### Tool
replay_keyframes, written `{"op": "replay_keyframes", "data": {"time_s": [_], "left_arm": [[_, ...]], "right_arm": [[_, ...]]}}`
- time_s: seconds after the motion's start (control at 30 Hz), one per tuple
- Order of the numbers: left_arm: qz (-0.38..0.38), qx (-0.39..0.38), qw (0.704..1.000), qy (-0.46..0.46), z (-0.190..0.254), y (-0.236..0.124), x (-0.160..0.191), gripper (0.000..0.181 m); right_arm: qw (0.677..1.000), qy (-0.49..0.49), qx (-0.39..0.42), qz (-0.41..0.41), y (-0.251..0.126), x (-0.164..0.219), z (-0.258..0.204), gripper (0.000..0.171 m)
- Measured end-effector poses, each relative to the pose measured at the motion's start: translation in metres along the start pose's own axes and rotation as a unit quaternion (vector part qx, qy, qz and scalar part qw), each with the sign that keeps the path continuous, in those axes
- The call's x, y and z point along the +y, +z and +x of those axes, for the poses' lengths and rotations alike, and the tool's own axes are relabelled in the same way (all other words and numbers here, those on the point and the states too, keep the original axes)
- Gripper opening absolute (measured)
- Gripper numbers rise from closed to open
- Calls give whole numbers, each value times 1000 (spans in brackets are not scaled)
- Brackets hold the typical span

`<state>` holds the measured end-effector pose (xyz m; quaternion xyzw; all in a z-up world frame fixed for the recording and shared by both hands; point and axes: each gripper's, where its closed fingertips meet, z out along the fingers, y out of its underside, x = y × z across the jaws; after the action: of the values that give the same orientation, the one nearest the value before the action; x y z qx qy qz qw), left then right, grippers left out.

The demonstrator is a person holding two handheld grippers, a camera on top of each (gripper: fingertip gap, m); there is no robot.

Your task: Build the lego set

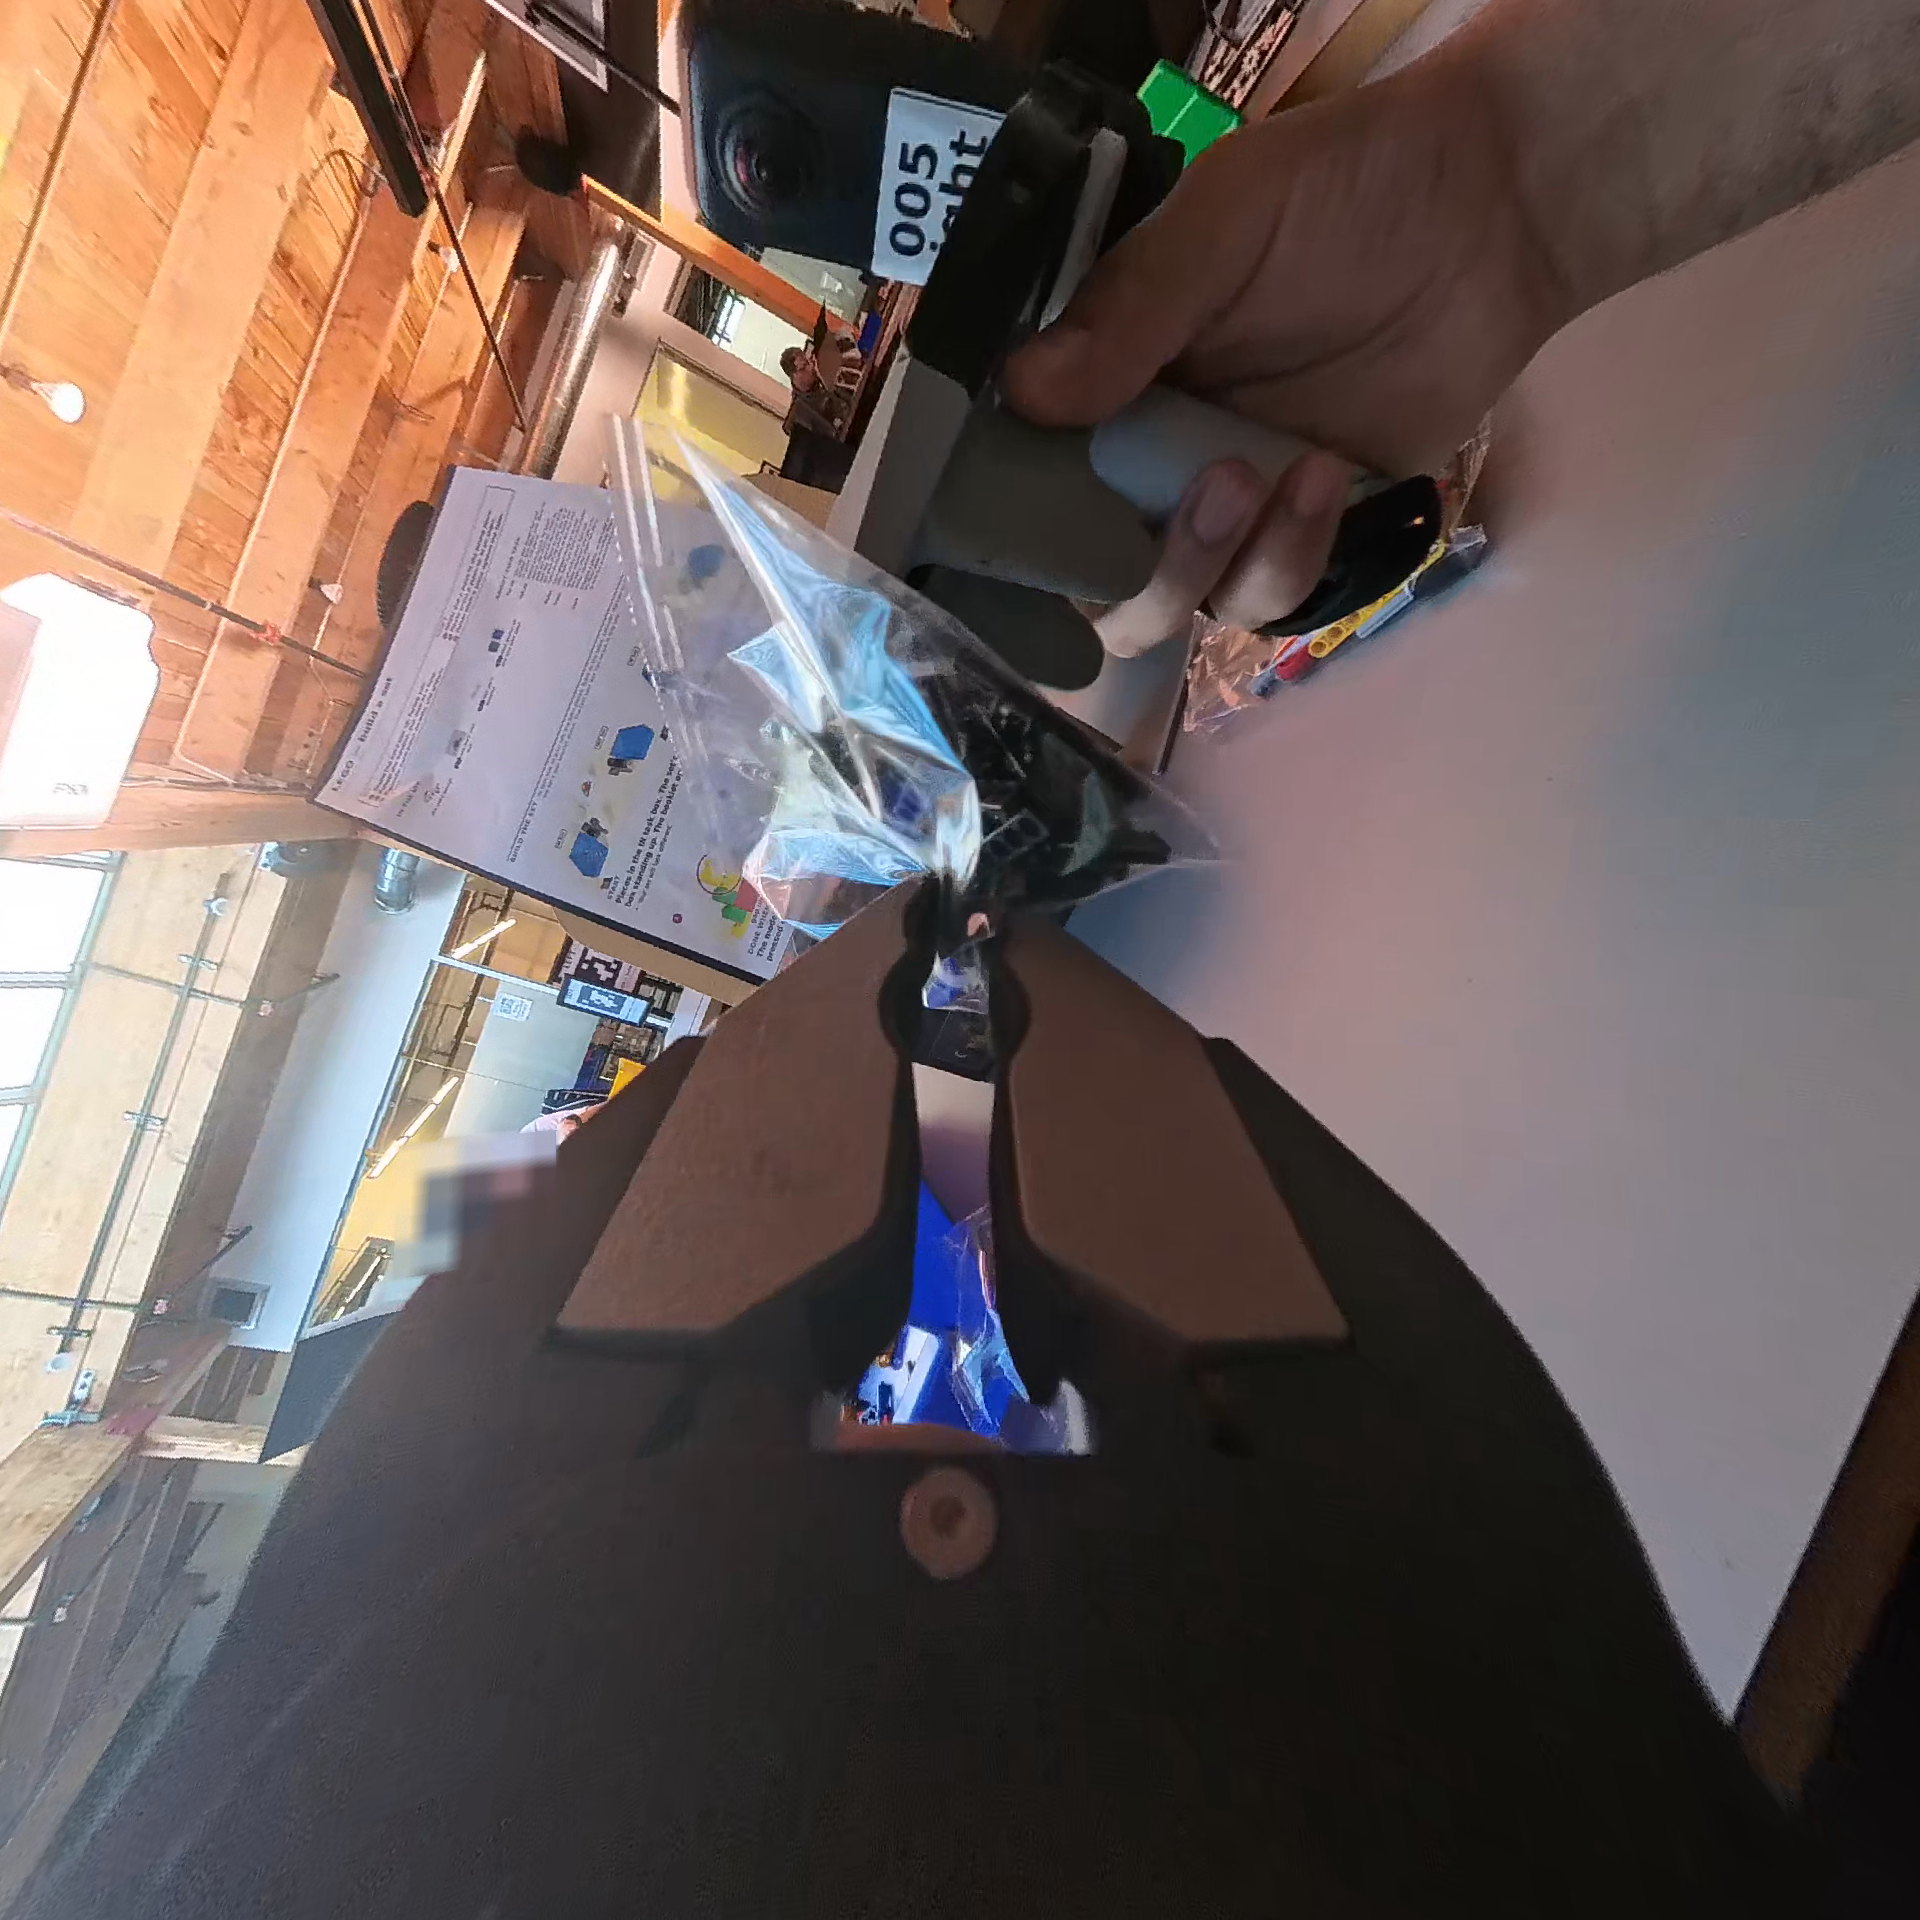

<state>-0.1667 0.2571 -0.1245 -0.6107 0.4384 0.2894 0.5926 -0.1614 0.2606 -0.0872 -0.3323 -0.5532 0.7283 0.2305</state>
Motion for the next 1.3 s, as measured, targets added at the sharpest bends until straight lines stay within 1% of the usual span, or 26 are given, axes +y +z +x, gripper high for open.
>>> {"op": "replay_keyframes", "data": {"time_s": [0.03,0.07,0.17,0.23,0.27,0.3,0.33,0.43,0.47,0.6,0.73,0.9,1.17,1.23,1.27,1.3], "left_arm": [[0,0,1000,-1,0,0,0,2],[-1,1,1000,-1,0,0,1,2],[-2,-1,1000,-2,-1,0,1,2],[5,1,1000,-22,-3,0,0,2],[11,1,999,-35,-5,-1,-1,2],[16,0,999,-46,-7,-2,-1,2],[18,1,999,-51,-9,-2,0,2],[18,7,999,-40,-6,-3,0,3],[15,6,999,-35,-5,-2,0,3],[4,9,1000,-5,3,1,1,2],[12,14,1000,-11,3,0,-3,2],[2,17,1000,-1,8,3,0,2],[-1,10,1000,-4,4,3,3,2],[-4,5,1000,-7,3,3,5,3],[-1,3,1000,-10,1,3,5,3],[6,7,1000,-15,2,2,3,3]], "right_arm": [[1000,0,0,2,0,-1,0,1],[1000,0,0,3,-1,-1,0,0],[1000,-2,3,4,-2,-2,1,0],[1000,6,0,13,-3,-5,1,0],[1000,15,-4,19,-4,-6,1,4],[999,27,-10,22,-4,-7,1,20],[999,39,-17,21,-4,-7,1,31],[998,56,-14,12,1,-2,3,60],[998,54,-13,5,3,1,3,64],[999,27,-9,-17,10,9,-1,53],[1000,22,-4,-15,9,9,0,37],[1000,19,4,-22,11,13,3,31],[1000,14,21,-15,7,9,8,16],[1000,7,29,-9,5,6,10,9],[1000,2,29,-6,4,5,9,0],[1000,-5,28,-7,3,4,8,0]]}}
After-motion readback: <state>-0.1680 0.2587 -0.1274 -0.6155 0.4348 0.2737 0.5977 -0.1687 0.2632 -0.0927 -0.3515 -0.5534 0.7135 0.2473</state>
